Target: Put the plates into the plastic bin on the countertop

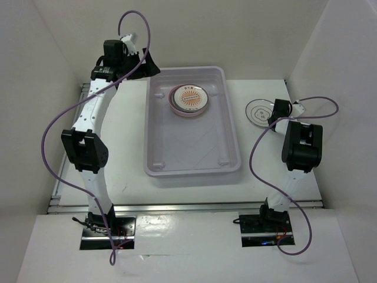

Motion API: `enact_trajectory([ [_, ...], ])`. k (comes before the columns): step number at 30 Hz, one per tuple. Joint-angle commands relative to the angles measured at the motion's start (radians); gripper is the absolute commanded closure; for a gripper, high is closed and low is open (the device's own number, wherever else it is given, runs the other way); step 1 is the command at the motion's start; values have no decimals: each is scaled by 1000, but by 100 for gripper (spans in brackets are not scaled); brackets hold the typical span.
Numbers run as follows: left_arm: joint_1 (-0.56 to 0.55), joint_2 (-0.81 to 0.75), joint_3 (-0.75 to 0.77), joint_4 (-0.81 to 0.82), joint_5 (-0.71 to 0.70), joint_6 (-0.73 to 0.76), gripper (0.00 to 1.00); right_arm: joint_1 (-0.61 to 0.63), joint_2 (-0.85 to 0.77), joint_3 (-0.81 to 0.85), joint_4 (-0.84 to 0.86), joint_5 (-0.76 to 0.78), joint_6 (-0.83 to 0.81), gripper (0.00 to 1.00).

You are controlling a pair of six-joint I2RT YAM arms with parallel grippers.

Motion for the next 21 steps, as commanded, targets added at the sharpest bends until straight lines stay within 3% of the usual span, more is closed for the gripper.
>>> enact_trajectory([
  [1,19,2,-16,14,23,15,0,3,51,11,-89,-47,-20,97],
  [21,59,-46,-56,42,63,15,0,3,-196,100,37,-370,-75,100],
])
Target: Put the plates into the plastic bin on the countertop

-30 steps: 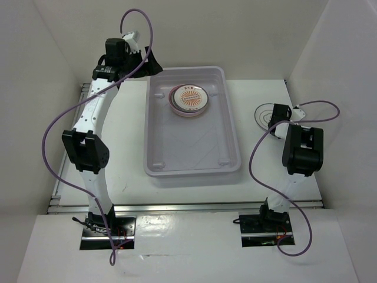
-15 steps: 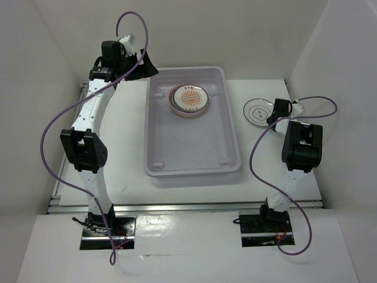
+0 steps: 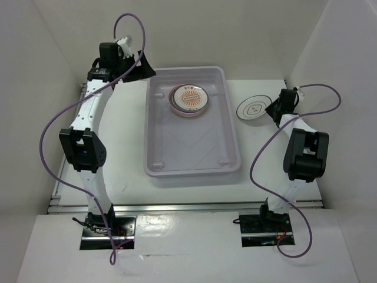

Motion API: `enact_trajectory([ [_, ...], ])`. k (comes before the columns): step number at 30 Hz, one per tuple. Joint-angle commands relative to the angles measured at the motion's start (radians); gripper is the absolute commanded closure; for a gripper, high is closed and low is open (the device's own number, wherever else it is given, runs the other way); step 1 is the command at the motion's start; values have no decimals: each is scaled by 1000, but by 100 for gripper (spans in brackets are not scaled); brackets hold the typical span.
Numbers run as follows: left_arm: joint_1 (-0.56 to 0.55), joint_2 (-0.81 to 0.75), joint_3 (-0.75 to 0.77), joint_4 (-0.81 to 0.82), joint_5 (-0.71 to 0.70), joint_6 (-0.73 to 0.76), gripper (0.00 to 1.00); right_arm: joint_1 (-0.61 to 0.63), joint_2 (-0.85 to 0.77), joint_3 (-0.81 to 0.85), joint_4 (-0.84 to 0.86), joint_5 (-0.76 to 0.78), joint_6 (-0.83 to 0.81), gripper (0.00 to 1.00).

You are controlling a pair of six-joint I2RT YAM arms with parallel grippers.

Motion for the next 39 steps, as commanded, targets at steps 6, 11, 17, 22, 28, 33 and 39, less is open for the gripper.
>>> enact_trajectory([
  [6,23,-55,-8,45,35,7,0,3,-59,171,74,-142,-89,100],
  [11,55,-66,-27,45,35,-4,0,3,-59,340,73,-262,-126,100],
  [17,88,-110,-90,70,26,-13,0,3,-19,556,82,-424,-157,100],
  [22,174,-165,-191,122,54,-65,0,98,146,782,28,-665,-146,100],
  [28,228,-210,-251,145,57,-75,0,235,324,862,-9,-655,-102,100],
  [33,248,-237,-279,134,57,-75,0,305,397,862,-47,-610,-120,100],
  [39,268,-269,-327,124,57,-75,0,355,484,903,-88,-564,-140,100],
])
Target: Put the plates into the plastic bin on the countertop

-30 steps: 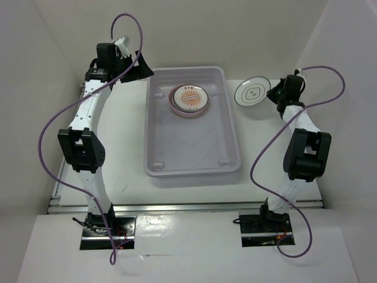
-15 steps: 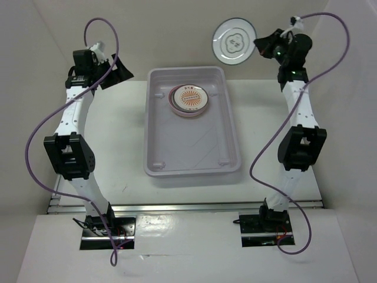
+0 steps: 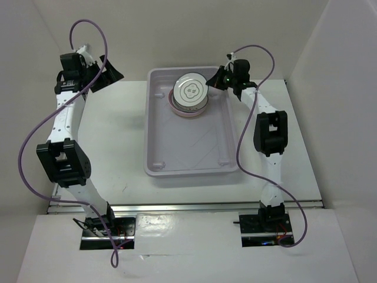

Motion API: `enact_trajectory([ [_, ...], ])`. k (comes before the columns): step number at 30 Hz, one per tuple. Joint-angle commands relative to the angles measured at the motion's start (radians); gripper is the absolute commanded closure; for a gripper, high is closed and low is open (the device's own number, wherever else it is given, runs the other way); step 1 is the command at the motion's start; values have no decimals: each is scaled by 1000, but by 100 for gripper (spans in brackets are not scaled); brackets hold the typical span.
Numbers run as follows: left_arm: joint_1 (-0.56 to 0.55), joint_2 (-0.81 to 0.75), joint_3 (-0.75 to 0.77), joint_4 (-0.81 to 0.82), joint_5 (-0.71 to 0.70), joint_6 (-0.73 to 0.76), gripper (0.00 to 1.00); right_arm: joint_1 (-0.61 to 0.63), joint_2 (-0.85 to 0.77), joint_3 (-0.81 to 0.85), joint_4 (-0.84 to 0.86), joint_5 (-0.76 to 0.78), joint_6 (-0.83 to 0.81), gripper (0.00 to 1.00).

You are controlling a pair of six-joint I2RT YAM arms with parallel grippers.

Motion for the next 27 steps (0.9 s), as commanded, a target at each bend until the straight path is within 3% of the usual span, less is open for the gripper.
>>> enact_trajectory([
  [1,24,-57,-35,19,18,-13,0,18,-11,75,21,47,-19,100],
  [9,35,-81,-70,38,18,-13,0,59,20,144,-93,167,-82,100],
  [10,35,-81,-70,38,18,-13,0,70,34,161,-115,167,-82,92],
  [11,35,-81,-70,38,18,-13,0,70,34,173,-136,167,-99,69],
  [12,35,-81,-70,38,18,-13,0,81,43,173,-147,153,-117,59],
  [17,35,-81,-70,38,18,-13,0,102,25,184,-213,162,-179,22],
  [19,35,-93,-70,28,9,-4,0,111,-12,206,-264,173,-237,0],
  [23,35,-104,-81,28,0,7,0,111,-79,296,-374,298,-323,0],
  [27,35,-104,-81,-2,-37,42,0,111,-188,231,-367,498,-393,0],
])
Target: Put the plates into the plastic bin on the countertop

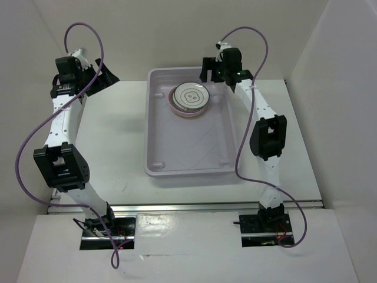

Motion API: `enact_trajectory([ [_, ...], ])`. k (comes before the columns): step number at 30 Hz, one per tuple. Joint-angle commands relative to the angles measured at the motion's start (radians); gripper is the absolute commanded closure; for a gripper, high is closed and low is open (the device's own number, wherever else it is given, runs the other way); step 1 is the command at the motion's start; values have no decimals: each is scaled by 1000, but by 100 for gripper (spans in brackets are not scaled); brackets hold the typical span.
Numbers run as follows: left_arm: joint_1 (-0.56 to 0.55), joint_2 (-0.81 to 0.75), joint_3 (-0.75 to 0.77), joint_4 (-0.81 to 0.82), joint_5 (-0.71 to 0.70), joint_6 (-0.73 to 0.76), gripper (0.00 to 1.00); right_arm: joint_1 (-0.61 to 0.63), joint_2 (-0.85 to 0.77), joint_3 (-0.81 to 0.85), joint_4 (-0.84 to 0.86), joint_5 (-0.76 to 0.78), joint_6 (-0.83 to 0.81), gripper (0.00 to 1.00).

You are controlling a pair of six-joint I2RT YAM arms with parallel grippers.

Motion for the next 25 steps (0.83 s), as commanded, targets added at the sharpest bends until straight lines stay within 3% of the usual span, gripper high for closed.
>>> enact_trajectory([
  [1,1,-46,-5,-11,-47,43,0,-3,-211,-10,8,217,-101,0],
  [5,1,-37,-5,-44,-121,100,0,-15,-280,-60,8,431,-119,0],
  [11,-18,-40,-5,-90,-167,147,0,-67,-400,-267,124,403,-84,0],
  [19,-28,-101,-128,-17,-14,229,0,-194,-444,-343,100,246,23,0],
  [25,-28,-89,-118,-26,-5,249,0,-216,-466,-379,100,232,34,0],
])
